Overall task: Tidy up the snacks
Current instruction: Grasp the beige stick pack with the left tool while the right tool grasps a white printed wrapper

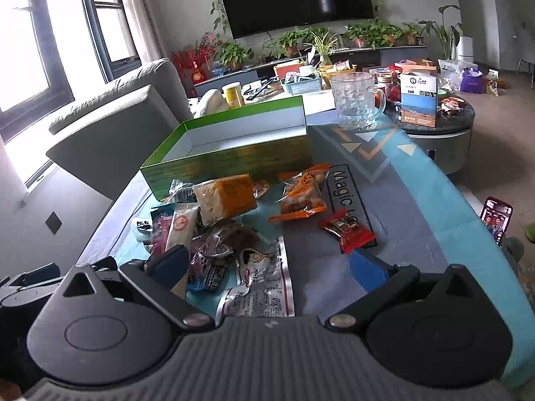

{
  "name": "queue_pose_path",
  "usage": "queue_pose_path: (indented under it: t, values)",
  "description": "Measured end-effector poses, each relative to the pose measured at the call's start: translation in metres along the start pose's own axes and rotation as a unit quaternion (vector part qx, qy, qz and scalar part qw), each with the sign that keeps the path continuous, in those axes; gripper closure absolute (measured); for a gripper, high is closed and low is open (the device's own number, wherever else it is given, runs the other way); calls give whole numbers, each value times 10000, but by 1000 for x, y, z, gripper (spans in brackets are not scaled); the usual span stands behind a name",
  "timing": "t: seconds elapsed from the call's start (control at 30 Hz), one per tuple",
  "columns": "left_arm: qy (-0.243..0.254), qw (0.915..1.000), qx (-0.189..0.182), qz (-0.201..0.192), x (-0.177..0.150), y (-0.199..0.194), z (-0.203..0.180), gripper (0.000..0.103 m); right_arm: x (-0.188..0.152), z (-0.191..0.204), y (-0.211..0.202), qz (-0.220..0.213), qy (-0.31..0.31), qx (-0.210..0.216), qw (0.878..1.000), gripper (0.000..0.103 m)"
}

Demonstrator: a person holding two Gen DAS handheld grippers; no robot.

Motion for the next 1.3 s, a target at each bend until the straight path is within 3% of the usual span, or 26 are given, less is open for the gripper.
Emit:
queue_pose_path:
  t: [0.37, 0.63, 0.97, 1.1, 1.2, 1.27, 1.3]
  values:
    - [61, 10000, -68, 19, -1, -1, -3, 22, -2, -7, 2, 70, 27, 18, 10000, 69]
    - [188, 9973, -704, 18, -2, 3, -15, 22, -11, -15, 13, 323, -236, 93, 9992, 69]
    - [601, 9922, -989, 464, -6, 28, -38, 22, -16, -9, 31, 660, -317, 360, 9967, 69]
    - [906, 9875, -1127, 622, -8, 36, -52, 33, -15, -15, 37, 774, -198, 276, 9964, 69]
    - [952, 9845, -1248, 787, -11, 44, -56, 57, -14, -19, 39, 792, -119, 227, 9965, 69]
    - [857, 9827, -1388, 879, -12, 47, -54, 79, -14, -20, 40, 792, -112, 206, 9966, 69]
    - [781, 9827, -1428, 884, -12, 47, -51, 79, -13, -20, 41, 798, -117, 200, 9965, 69]
Point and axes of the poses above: each gripper's, at about its wrist camera, not at the fingertips, and y roughly the way its jaws point, z to its left, x to its top, the point moved 3 cm from there along y, roughly the way its jaws point, and after that the axes turned 12 degrees about -x, right-handed, at the moved point
